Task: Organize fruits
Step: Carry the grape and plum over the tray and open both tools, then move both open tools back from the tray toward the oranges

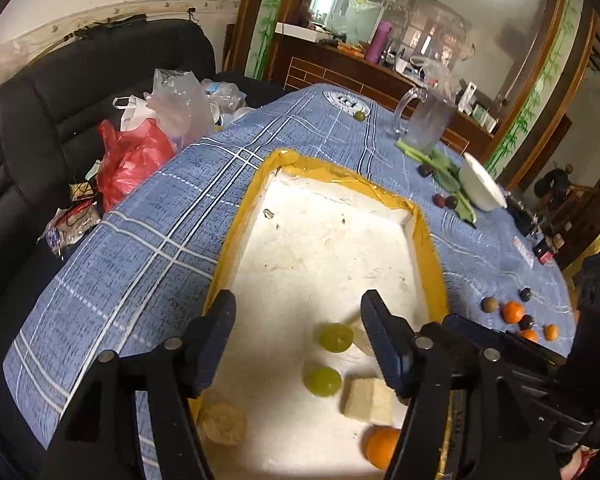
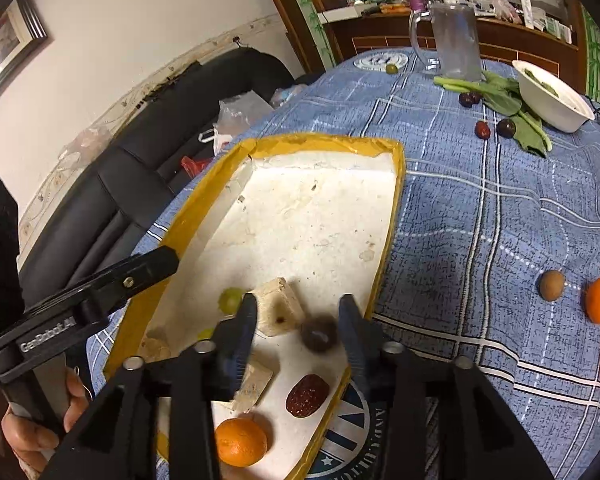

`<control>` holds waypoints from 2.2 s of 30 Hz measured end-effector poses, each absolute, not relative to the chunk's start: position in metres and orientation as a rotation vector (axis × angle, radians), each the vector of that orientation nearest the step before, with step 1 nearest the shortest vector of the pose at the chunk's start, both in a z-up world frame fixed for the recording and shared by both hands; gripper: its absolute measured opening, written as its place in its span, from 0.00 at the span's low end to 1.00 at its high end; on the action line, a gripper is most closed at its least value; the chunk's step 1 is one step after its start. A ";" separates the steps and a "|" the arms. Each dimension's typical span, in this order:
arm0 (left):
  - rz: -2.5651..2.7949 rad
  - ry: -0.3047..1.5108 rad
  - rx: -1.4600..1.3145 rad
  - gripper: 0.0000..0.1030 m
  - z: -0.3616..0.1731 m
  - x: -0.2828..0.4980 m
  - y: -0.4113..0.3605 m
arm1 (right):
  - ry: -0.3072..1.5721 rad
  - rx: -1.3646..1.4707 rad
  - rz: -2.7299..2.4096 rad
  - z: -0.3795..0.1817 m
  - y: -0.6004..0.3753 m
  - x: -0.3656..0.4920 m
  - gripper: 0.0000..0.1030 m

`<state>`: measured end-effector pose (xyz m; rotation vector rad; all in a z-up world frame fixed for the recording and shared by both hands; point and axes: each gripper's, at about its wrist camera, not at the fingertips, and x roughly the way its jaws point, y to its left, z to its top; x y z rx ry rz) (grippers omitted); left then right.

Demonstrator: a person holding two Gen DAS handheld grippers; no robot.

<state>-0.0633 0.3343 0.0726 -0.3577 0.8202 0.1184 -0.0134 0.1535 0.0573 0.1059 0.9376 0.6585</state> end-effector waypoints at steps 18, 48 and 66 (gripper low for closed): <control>0.132 0.708 -0.139 0.68 0.091 -0.131 0.230 | 0.823 0.206 0.448 0.076 0.050 -0.097 0.52; 0.062 0.731 0.057 0.74 0.085 -0.143 0.144 | 0.804 0.289 0.308 0.061 -0.028 -0.133 0.59; -0.003 0.810 -0.042 0.74 0.061 -0.116 0.145 | 0.811 0.234 0.073 0.063 -0.133 -0.106 0.62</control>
